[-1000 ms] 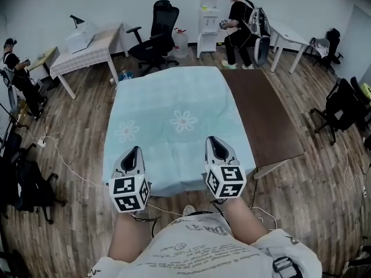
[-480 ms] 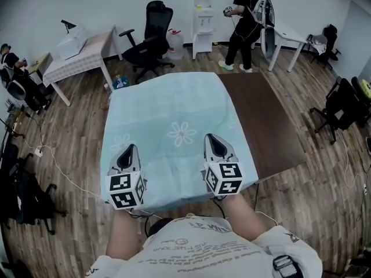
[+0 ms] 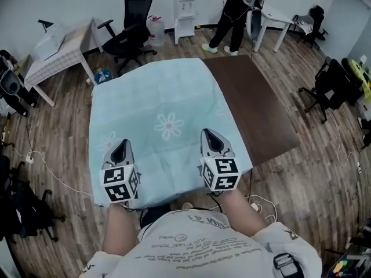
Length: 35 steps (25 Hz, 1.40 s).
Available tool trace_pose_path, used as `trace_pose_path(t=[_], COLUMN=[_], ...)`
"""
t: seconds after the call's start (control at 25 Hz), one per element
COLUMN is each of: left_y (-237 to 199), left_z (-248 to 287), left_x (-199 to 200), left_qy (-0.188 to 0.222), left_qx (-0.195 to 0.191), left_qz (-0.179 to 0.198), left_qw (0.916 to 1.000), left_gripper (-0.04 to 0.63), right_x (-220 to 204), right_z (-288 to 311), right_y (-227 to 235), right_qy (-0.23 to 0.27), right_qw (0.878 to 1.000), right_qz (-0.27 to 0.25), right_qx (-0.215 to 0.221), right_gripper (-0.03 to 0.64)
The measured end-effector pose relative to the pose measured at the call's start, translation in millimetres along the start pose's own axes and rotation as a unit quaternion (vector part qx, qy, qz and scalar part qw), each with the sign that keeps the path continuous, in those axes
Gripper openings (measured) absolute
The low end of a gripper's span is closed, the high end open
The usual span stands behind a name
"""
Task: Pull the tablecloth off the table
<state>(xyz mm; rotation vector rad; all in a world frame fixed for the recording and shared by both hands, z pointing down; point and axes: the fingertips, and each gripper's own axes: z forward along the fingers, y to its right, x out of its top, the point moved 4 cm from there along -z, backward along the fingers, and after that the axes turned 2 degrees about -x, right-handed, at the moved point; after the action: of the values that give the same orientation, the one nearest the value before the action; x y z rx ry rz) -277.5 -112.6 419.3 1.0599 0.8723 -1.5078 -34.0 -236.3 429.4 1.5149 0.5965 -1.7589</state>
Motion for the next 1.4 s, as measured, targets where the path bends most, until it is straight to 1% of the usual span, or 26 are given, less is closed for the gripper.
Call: trace_pose_path(t=[0.16, 0.32, 0.48, 0.56, 0.72, 0.88, 1.08, 1.12, 1.16, 1.24, 1.4], left_y=[-6.8, -24.0, -48.9, -61.4, -86.4, -105.2, -116.5, -117.3, -117.5, -118.0, -131.9], left_z=[27.2, 52.8, 78.6, 92.5, 120.7, 148.2, 174.2, 178.9, 184.1, 195.5, 217.9], left_x=[6.5, 8.1, 8.2, 8.6, 2.8, -16.6, -36.5, -41.5, -47.3, -60.1, -85.6], left_qy=[-0.008, -0.018, -0.034, -0.04, -0.059, -0.095, -0.126, -0.132, -0.14, -0.159, -0.194], left_qx=[-0.015, -0.021, -0.031, -0.031, -0.034, -0.05, -0.074, -0.081, -0.089, -0.106, -0.12], left_qz=[0.008, 0.002, -0.006, -0.001, 0.012, 0.017, 0.021, 0.021, 0.022, 0.026, 0.028], left_qw=[0.9998, 0.9996, 0.9989, 0.9987, 0.9976, 0.9941, 0.9891, 0.9877, 0.986, 0.9812, 0.9733], left_gripper=[0.014, 0.014, 0.014, 0.014, 0.014, 0.015, 0.015, 0.023, 0.048, 0.117, 0.154], right_x=[-3.4, -9.4, -19.1, -25.7, -40.1, -58.8, -89.6, -97.9, -106.8, -124.5, -153.3], right_z=[12.3, 24.2, 38.9, 44.7, 50.5, 45.7, 41.6, 39.7, 37.8, 35.0, 36.0], right_y=[9.9, 18.7, 30.1, 38.4, 54.0, 68.4, 94.2, 100.4, 106.2, 115.2, 123.2], right_qy=[-0.011, -0.025, -0.041, -0.052, -0.074, -0.1, -0.129, -0.14, -0.152, -0.177, -0.212], right_qw=[1.0, 0.999, 0.996, 0.993, 0.987, 0.977, 0.967, 0.965, 0.962, 0.955, 0.942], right_qz=[0.01, 0.01, 0.002, -0.006, -0.004, 0.0, 0.006, 0.009, 0.013, 0.026, 0.049], right_qx=[-0.024, -0.046, -0.081, -0.103, -0.144, -0.187, -0.218, -0.223, -0.228, -0.237, -0.256], right_gripper=[0.015, 0.015, 0.015, 0.015, 0.015, 0.015, 0.017, 0.019, 0.036, 0.097, 0.129])
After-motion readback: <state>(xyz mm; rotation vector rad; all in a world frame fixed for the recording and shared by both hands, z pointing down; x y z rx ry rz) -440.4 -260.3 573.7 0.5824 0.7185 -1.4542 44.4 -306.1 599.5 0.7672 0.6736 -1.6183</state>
